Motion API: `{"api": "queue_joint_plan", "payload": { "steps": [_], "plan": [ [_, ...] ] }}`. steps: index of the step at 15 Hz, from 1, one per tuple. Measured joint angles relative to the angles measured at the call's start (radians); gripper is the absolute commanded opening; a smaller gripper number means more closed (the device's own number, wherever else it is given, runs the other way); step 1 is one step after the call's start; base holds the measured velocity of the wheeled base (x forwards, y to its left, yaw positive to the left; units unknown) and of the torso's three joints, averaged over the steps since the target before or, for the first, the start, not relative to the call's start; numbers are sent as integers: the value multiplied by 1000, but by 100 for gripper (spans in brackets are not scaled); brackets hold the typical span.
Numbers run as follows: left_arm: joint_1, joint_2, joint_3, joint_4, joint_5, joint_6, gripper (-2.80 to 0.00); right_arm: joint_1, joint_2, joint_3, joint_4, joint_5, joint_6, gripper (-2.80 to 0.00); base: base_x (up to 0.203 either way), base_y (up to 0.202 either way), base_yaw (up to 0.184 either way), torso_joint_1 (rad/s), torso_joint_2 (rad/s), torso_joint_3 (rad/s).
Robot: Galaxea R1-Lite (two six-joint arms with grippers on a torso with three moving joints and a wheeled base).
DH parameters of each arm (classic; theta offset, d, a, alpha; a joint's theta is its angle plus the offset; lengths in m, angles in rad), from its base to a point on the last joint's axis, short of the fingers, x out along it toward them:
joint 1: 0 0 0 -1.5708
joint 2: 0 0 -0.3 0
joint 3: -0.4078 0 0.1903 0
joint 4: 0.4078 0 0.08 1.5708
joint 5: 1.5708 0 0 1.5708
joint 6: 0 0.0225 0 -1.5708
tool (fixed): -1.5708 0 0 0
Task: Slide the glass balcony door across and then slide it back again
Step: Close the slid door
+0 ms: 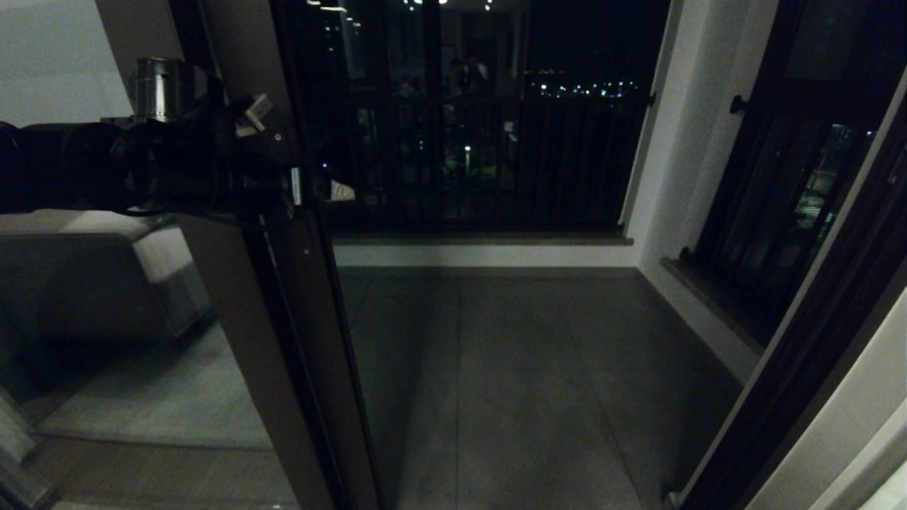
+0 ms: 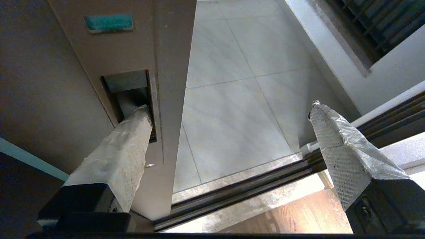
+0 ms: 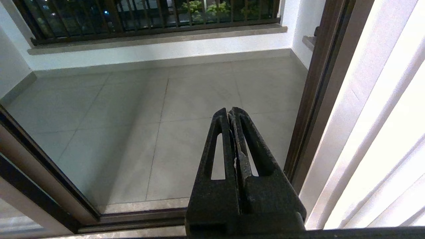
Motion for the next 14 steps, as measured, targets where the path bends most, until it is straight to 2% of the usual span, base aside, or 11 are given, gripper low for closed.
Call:
{"api": "queue_joint_plan", "payload": {
  "steps": [14],
  "plan": [
    [-66, 4, -14, -4, 11, -1, 0, 0, 0, 0, 0, 0, 0, -280, 0, 0, 0, 0, 0, 0]
  ]
}}
